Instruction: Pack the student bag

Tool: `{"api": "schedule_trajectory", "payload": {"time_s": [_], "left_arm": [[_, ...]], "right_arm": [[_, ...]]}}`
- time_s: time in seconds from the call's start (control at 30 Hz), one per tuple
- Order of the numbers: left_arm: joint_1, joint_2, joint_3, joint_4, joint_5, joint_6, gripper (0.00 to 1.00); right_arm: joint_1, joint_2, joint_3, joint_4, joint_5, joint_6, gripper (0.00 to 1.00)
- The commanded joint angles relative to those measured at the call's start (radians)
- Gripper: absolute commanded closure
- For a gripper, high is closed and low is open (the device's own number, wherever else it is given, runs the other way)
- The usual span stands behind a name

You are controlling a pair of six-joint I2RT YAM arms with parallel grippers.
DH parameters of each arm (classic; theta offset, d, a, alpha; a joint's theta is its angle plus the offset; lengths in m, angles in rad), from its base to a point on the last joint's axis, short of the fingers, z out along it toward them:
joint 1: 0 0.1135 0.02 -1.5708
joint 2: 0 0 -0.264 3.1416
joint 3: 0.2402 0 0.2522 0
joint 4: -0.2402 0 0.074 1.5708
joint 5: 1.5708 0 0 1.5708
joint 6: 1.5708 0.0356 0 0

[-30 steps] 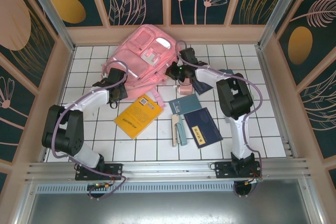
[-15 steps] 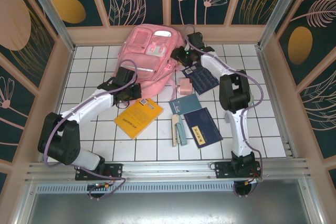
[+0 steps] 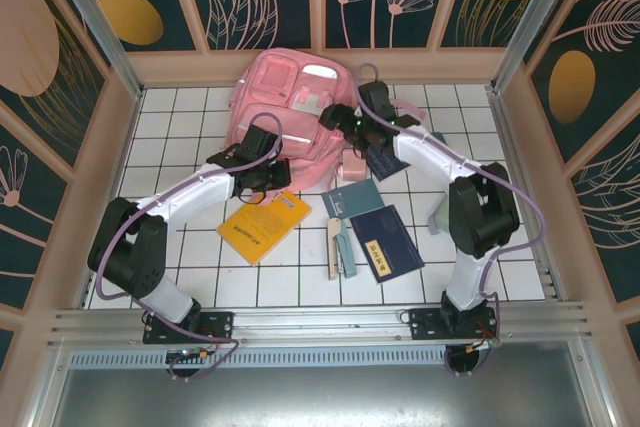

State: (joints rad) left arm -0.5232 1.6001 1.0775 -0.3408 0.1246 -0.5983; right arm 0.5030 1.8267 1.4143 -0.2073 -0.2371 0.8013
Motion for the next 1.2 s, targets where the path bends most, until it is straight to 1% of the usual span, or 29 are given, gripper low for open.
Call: {"api": "schedule_trajectory", "payload": {"time_s": [0.0, 0.1, 0.17, 0.3, 0.33, 0.43, 0.5, 0.53, 0.6, 0.7, 0.77, 0.8, 0.83, 0.9, 1.03, 1.13, 1.17], "left_arm": [[-0.007, 0.002, 0.038, 0.025, 0.030, 0.012, 1.00], [-0.009, -0.004, 0.030, 0.023, 0.037, 0.013, 1.00], [-0.010, -0.007, 0.027, 0.014, 0.035, 0.016, 1.00], [-0.017, -0.015, 0.017, -0.005, 0.027, 0.023, 1.00], [-0.016, -0.020, 0.011, -0.006, 0.026, 0.020, 1.00], [-0.017, -0.037, -0.004, -0.012, 0.021, 0.014, 1.00], [-0.017, -0.048, -0.004, -0.038, -0.015, 0.021, 1.00], [-0.017, -0.049, 0.000, -0.055, -0.037, 0.026, 1.00], [-0.015, -0.046, 0.016, -0.119, -0.108, 0.047, 1.00], [0.004, -0.023, 0.036, -0.213, -0.183, 0.083, 1.00], [0.045, -0.016, 0.032, -0.252, -0.222, 0.095, 1.00], [0.071, -0.017, 0.027, -0.260, -0.226, 0.099, 1.00], [0.104, -0.018, 0.020, -0.266, -0.231, 0.105, 1.00], [0.176, -0.016, 0.012, -0.273, -0.248, 0.121, 1.00], [0.284, 0.015, 0.020, -0.281, -0.293, 0.156, 1.00], [0.321, 0.027, 0.028, -0.293, -0.289, 0.166, 1.00], [0.321, 0.017, 0.025, -0.293, -0.259, 0.174, 1.00]], "right_arm": [[0.038, -0.026, -0.109, 0.090, -0.031, 0.135, 0.21], [0.082, 0.000, -0.145, 0.150, -0.076, 0.196, 0.26], [0.098, 0.035, -0.128, 0.163, -0.094, 0.209, 0.28], [0.105, 0.087, -0.097, 0.207, -0.087, 0.220, 0.34], [0.102, 0.100, -0.090, 0.215, -0.087, 0.223, 0.40], [0.099, 0.138, -0.054, 0.207, -0.091, 0.216, 0.64], [0.099, 0.145, -0.032, 0.170, -0.065, 0.197, 0.91], [0.097, 0.144, -0.024, 0.150, -0.050, 0.187, 1.00], [0.088, 0.131, -0.008, 0.116, -0.010, 0.152, 1.00], [0.069, 0.104, 0.009, 0.085, 0.038, 0.108, 1.00], [0.050, 0.083, 0.016, 0.067, 0.057, 0.086, 1.00], [0.050, 0.076, 0.016, 0.065, 0.058, 0.078, 1.00], [0.017, 0.069, 0.015, 0.062, 0.058, 0.068, 1.00], [-0.006, 0.056, 0.014, 0.054, 0.059, 0.048, 1.00], [-0.051, 0.044, 0.025, 0.040, 0.035, 0.005, 1.00], [-0.086, 0.053, 0.052, 0.015, 0.024, -0.027, 1.00], [-0.096, 0.056, 0.059, 0.010, 0.023, -0.036, 1.00]]}}
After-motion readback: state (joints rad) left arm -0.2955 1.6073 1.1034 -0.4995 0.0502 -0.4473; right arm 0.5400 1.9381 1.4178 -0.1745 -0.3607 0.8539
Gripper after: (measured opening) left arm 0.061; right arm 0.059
